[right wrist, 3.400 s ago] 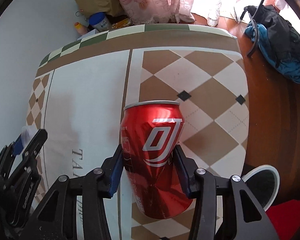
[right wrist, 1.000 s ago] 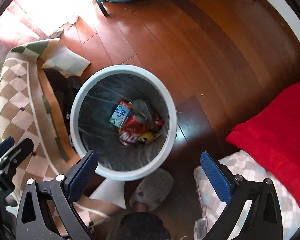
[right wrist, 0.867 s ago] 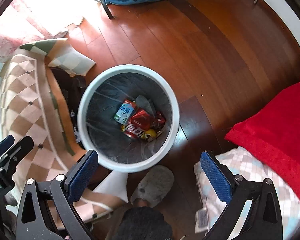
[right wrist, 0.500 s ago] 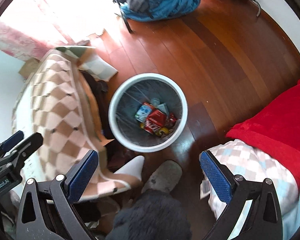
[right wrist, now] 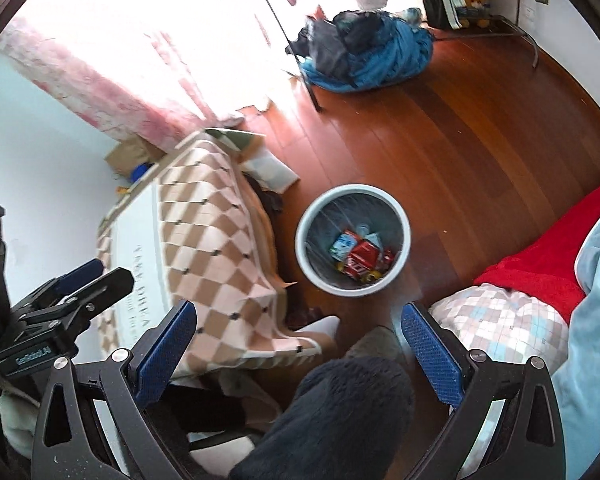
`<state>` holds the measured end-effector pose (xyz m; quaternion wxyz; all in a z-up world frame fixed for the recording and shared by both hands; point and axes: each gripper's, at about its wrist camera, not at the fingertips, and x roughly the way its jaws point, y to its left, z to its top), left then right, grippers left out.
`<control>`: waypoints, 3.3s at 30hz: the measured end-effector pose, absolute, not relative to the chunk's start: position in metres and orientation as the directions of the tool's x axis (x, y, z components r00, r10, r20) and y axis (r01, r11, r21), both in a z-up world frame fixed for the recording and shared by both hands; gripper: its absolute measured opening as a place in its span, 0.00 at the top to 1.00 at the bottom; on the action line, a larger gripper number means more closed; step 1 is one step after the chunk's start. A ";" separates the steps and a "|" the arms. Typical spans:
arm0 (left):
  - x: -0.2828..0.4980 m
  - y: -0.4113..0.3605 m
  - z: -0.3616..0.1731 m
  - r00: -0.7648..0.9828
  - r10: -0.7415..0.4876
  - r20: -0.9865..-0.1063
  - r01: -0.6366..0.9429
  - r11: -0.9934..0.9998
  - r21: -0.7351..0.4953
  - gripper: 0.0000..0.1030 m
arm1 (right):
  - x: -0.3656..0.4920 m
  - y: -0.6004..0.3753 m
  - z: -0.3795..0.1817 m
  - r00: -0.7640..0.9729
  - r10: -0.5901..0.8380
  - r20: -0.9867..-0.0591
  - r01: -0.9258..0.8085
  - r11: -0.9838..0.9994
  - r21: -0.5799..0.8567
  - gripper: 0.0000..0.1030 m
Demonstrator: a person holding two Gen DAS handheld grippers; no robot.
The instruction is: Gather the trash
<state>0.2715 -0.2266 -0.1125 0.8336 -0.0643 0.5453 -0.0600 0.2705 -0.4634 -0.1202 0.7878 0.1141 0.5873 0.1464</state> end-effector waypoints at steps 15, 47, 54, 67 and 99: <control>0.237 -0.221 -0.067 0.404 -0.269 -0.874 0.080 0.962 -0.260 0.05 | 0.236 -0.454 -0.061 0.255 0.435 -0.864 -0.166 0.900 0.404 0.00; 0.224 -0.219 -0.054 0.418 -0.269 -0.868 0.072 0.962 -0.263 0.00 | 0.229 -0.447 -0.053 0.236 0.429 -0.872 -0.195 0.900 0.390 0.00; 0.224 -0.220 -0.055 0.417 -0.269 -0.868 0.069 0.962 -0.265 0.00 | 0.229 -0.446 -0.054 0.236 0.424 -0.874 -0.195 0.902 0.385 0.00; 0.225 -0.223 -0.056 0.417 -0.278 -0.866 0.067 0.959 -0.276 0.00 | 0.227 -0.449 -0.058 0.226 0.428 -0.875 -0.203 0.899 0.388 0.00; 0.224 -0.222 -0.055 0.418 -0.286 -0.862 0.063 0.956 -0.286 0.00 | 0.231 -0.446 -0.056 0.208 0.434 -0.877 -0.223 0.894 0.389 0.00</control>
